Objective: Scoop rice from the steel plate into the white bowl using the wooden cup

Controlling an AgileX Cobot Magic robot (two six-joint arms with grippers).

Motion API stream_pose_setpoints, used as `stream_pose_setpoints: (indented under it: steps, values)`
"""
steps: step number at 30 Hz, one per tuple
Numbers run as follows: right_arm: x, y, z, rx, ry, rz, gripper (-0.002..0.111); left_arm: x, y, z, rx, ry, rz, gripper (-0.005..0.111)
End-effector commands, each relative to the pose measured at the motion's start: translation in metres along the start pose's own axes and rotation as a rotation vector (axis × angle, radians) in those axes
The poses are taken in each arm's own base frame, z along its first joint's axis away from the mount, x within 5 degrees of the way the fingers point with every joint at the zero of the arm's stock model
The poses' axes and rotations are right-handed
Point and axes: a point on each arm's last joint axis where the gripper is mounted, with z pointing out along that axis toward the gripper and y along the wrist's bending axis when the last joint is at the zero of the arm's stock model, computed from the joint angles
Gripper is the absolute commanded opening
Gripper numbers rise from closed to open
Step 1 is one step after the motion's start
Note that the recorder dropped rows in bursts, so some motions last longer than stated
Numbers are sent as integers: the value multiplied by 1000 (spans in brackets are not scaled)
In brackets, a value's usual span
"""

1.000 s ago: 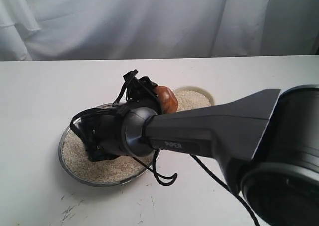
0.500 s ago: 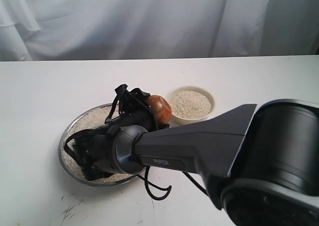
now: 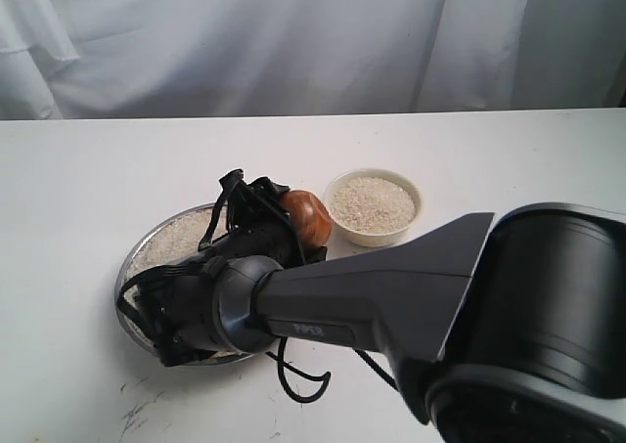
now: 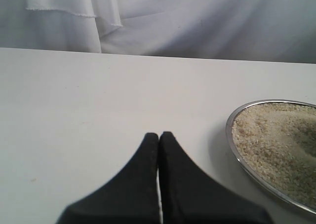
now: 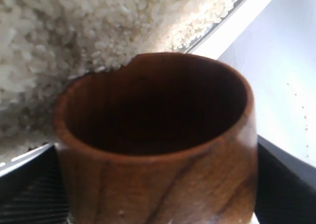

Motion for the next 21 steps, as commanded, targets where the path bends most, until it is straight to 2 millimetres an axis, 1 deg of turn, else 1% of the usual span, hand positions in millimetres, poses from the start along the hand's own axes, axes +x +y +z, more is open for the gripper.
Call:
stream_pose_setpoints:
  steps: [1, 7, 11, 16, 21]
  values:
    - [1, -1, -1, -13, -3, 28, 0, 1, 0, 0, 3, -6, 1, 0]
    - [0, 1, -1, -31, -6, 38, 0, 1, 0, 0, 3, -6, 1, 0]
    - [-2, 2, -3, -26, -14, 42, 0, 1, 0, 0, 3, -6, 1, 0]
    - [-9, 1, -9, -8, -67, 54, 0, 1, 0, 0, 3, -6, 1, 0]
    - [-10, 1, -10, -1, -67, 54, 0, 1, 0, 0, 3, -6, 1, 0]
